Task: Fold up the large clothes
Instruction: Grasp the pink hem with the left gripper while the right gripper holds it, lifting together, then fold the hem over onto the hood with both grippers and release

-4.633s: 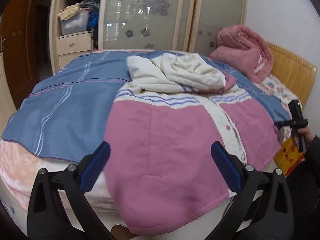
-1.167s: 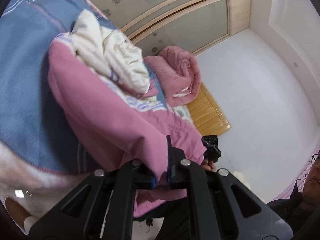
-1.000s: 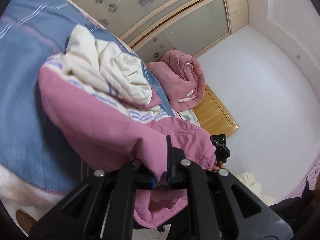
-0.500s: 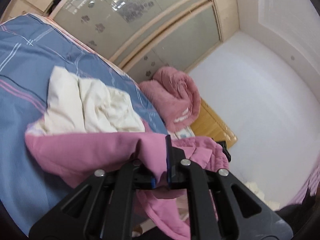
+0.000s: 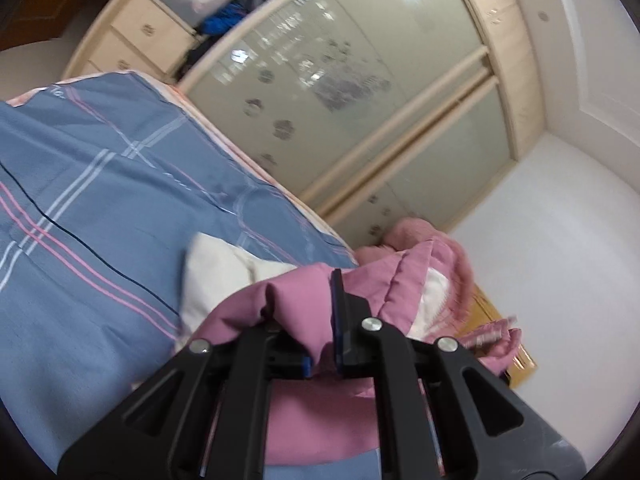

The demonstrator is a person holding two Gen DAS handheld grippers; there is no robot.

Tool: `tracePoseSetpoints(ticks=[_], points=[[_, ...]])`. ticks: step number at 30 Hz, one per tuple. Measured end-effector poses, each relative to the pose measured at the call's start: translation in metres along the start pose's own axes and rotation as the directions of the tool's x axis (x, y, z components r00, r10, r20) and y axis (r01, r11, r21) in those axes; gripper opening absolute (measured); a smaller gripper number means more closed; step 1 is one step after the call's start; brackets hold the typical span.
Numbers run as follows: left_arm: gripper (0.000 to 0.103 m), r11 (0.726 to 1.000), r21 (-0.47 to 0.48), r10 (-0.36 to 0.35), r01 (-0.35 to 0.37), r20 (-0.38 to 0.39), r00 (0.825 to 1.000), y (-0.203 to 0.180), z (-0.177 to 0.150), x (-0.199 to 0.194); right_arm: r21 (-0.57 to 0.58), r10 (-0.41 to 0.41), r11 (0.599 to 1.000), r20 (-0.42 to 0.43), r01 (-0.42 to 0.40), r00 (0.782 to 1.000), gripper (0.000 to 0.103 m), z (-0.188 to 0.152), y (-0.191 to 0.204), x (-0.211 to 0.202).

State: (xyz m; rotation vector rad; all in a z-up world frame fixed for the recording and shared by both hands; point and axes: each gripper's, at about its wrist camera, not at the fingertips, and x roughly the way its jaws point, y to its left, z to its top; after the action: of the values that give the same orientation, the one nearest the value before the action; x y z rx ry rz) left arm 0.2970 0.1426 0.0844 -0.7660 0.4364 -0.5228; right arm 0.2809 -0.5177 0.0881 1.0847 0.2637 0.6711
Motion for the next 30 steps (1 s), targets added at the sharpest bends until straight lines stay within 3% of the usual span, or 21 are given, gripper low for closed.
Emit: tracePoseSetpoints(ticks=[5,12,16,18,19,20,22,23,25,27,29,30], points=[[0.007,0.998,0.016,0.068,-0.069,0.009,0.998,0.019,-0.001,0.025,0.027,-0.063,0.998,0.004,0.063,0.998,0.009,0.007,-0.029,0.03],[0.008,0.984,0.125,0.135,-0.125,-0.069,0.989,0.028,0.009,0.079,0.061,-0.17,0.983,-0.019,0.171,0.985,0.011,0.02,-0.065,0.072],[0.01,0.976,0.161,0.167,-0.148,-0.114,0.979,0.036,0.02,0.116,0.127,-0.232,0.964,-0.035,0.234,0.972,0.021,0.03,-0.093,0.093],[0.011,0.976,0.143,0.184,-0.165,-0.132,0.974,0.044,0.031,0.14,0.156,-0.261,0.951,-0.045,0.265,0.964,0.031,0.034,-0.106,0.103],[0.011,0.976,0.129,0.193,-0.175,-0.15,0.97,0.048,0.036,0.151,0.168,-0.275,0.945,-0.05,0.279,0.96,0.045,0.036,-0.11,0.107],[0.012,0.976,0.104,0.21,-0.194,-0.183,0.96,0.054,0.042,0.166,0.178,-0.283,0.941,-0.049,0.288,0.958,0.068,0.037,-0.113,0.109],[0.013,0.972,0.075,0.235,-0.223,-0.251,0.939,0.064,0.048,0.189,0.225,-0.285,0.933,-0.019,0.282,0.958,0.094,0.039,-0.118,0.111],[0.015,0.971,0.071,0.24,-0.229,-0.29,0.927,0.067,0.05,0.2,0.242,-0.254,0.938,-0.008,0.248,0.967,0.097,0.039,-0.119,0.111],[0.024,0.978,0.054,0.209,-0.203,-0.345,0.915,0.069,0.05,0.212,0.27,-0.196,0.945,0.013,0.185,0.981,0.101,0.039,-0.116,0.109],[0.038,0.99,0.033,0.142,-0.14,-0.361,0.922,0.067,0.053,0.21,0.217,-0.197,0.959,0.055,0.18,0.979,0.102,0.037,-0.097,0.102],[0.099,0.999,-0.019,0.041,-0.05,-0.326,0.944,0.064,0.062,0.2,-0.009,-0.224,0.974,0.058,0.225,0.973,0.102,0.027,-0.054,0.101],[0.101,0.999,-0.019,0.042,-0.049,-0.275,0.961,0.062,0.068,0.192,-0.103,-0.259,0.96,0.035,0.261,0.965,0.102,0.02,-0.038,0.106]])
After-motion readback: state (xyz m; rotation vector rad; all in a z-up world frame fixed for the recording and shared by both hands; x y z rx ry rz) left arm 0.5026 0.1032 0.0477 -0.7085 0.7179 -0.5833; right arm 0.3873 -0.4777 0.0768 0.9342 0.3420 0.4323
